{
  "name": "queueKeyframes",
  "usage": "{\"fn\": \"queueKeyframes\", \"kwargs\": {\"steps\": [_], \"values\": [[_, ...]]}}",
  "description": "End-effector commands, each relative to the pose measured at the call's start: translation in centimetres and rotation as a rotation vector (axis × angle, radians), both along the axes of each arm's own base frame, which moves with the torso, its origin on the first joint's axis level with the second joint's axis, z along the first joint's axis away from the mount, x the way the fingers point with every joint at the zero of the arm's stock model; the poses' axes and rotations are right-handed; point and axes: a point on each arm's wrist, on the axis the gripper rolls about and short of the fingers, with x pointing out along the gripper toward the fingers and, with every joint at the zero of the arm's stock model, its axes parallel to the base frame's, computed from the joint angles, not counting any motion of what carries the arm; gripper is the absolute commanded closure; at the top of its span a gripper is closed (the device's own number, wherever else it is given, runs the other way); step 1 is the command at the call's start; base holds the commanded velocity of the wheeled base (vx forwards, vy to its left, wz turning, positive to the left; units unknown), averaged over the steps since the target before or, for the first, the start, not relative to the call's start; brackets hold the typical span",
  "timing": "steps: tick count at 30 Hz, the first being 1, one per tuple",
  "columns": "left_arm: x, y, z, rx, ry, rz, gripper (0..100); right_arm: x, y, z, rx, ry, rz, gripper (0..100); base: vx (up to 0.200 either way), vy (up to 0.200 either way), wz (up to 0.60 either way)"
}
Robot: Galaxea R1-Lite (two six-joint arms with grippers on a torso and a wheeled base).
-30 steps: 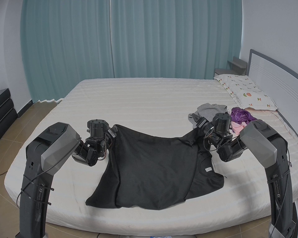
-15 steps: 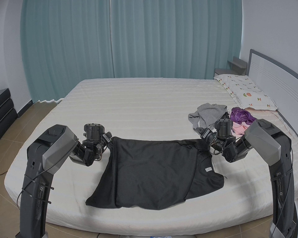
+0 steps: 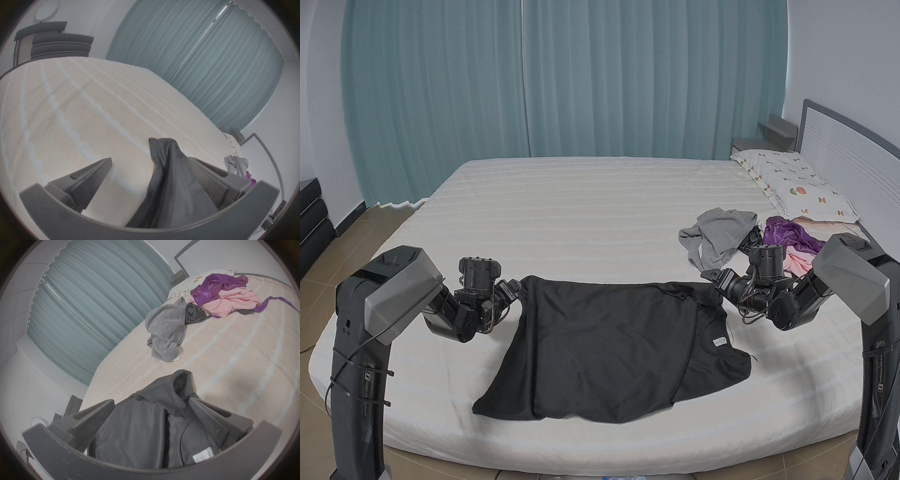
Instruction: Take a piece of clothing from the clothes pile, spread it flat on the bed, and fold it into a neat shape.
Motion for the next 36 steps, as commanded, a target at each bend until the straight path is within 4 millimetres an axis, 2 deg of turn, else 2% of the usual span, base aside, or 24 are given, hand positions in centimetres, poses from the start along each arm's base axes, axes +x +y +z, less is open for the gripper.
{"fn": "queueKeyframes", "kwargs": {"steps": [1,3,6,7,9,13,19,20,24,27,31,36], "values": [[-3.1,0.4,4.2,-0.081,-0.009,-0.046,0,-1.6,-1.1,2.2,0.017,0.011,0.013,0,0.0,0.0,0.0],[-5.0,0.7,4.8,-0.106,0.01,-0.064,0,-1.8,-1.4,1.7,0.02,0.036,0.014,0,0.0,0.0,0.0],[-6.0,0.8,4.9,-0.139,0.01,-0.049,0,-1.6,-1.4,1.3,0.019,0.044,0.015,0,0.0,0.0,0.0],[-7.0,0.9,4.6,-0.168,0.018,-0.033,0,-1.3,-1.1,0.4,0.017,0.057,0.02,0,0.0,0.0,0.0],[-7.8,1.1,3.9,-0.181,0.037,-0.021,0,-0.7,-0.7,-0.1,0.015,0.054,0.023,0,0.0,0.0,0.0],[-8.5,1.0,3.0,-0.226,0.065,0.008,0,0.9,-0.5,-1.4,0.009,0.079,0.021,0,0.0,0.0,0.0],[-8.5,1.0,3.0,-0.297,0.066,0.039,0,2.9,-0.2,-3.1,-0.001,0.092,0.022,0,0.0,0.0,0.0],[-8.5,1.0,3.1,-0.3,0.065,0.04,0,3.2,-0.2,-3.5,-0.009,0.093,0.03,100,0.0,0.0,0.0],[-8.6,1.0,3.1,-0.3,0.066,0.043,0,4.3,0.0,-4.3,-0.038,0.071,0.048,100,0.0,0.0,0.0],[-8.7,1.0,3.0,-0.3,0.072,0.042,0,5.2,0.1,-3.4,-0.031,0.021,0.043,100,0.0,0.0,0.0],[-8.6,1.0,2.9,-0.302,0.057,0.041,0,7.4,0.1,-0.1,-0.012,-0.147,0.005,100,0.0,0.0,0.0],[-8.7,1.1,2.9,-0.303,0.052,0.042,0,9.9,0.1,0.4,-0.027,-0.285,-0.096,100,0.0,0.0,0.0]]}}
